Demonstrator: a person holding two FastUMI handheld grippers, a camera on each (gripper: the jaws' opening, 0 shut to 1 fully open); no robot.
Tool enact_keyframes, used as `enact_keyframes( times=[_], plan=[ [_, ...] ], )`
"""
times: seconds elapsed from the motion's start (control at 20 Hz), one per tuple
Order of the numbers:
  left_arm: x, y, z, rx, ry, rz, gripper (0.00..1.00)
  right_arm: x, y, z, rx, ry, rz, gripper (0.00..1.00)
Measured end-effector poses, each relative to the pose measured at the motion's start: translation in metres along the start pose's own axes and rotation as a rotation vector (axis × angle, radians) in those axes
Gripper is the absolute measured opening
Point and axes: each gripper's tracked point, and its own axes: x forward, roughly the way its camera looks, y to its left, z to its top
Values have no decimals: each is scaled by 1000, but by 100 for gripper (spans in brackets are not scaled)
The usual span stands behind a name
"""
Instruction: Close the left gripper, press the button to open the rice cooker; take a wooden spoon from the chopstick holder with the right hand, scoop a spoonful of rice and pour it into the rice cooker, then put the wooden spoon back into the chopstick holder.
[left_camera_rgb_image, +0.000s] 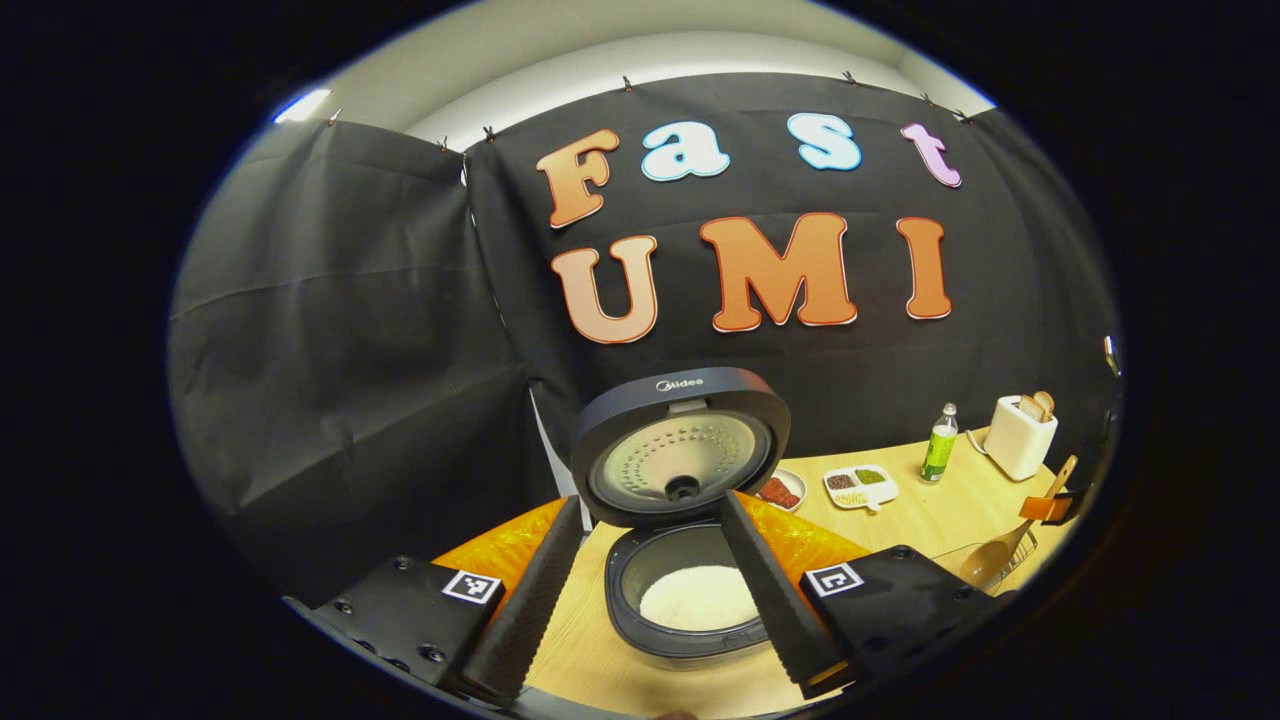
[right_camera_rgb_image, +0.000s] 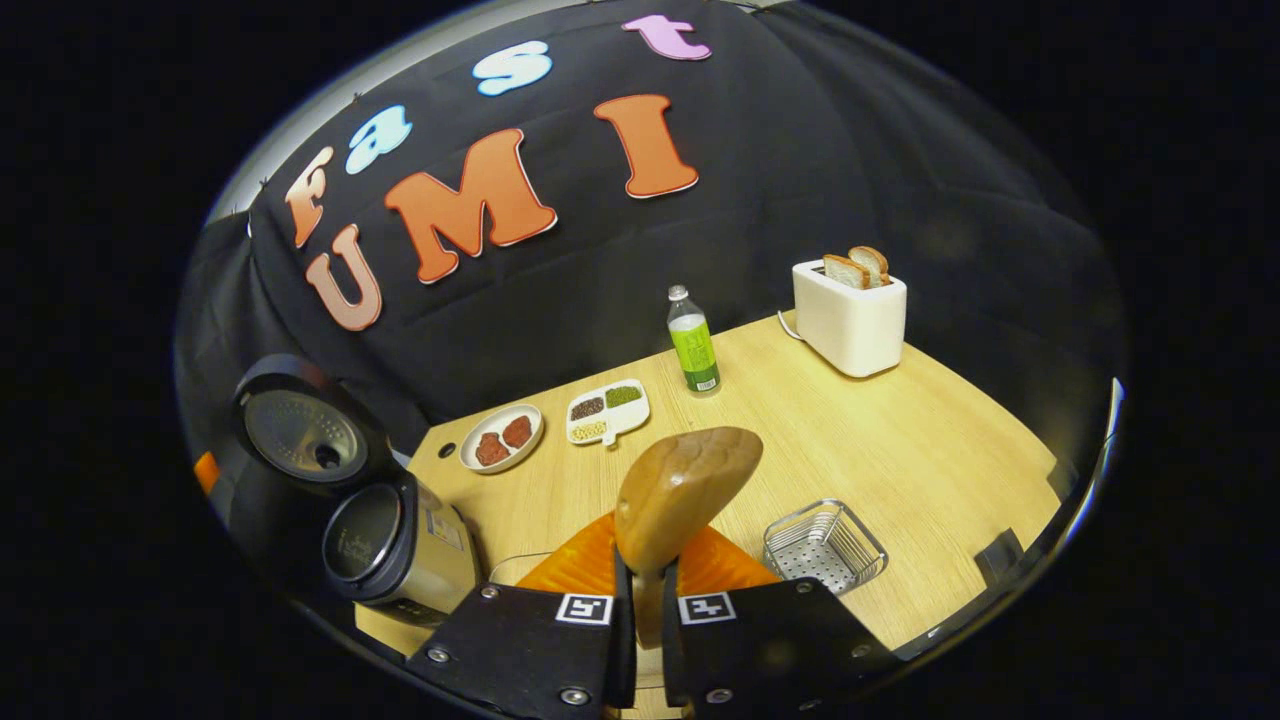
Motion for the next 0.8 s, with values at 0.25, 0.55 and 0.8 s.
enact_keyframes(
  times=[0.25, 0.55, 0.8],
  plan=[
    [7, 10, -16, 9, 31, -18, 95, 17, 1, -25, -142, -42, -104, 10],
    [20, 9, -28, 41, 55, -64, 86, 20, -5, -53, -247, -103, -238, 8],
    [31, 0, -33, 49, 71, -105, 86, 21, 5, -78, -270, -95, -212, 8]
  ],
)
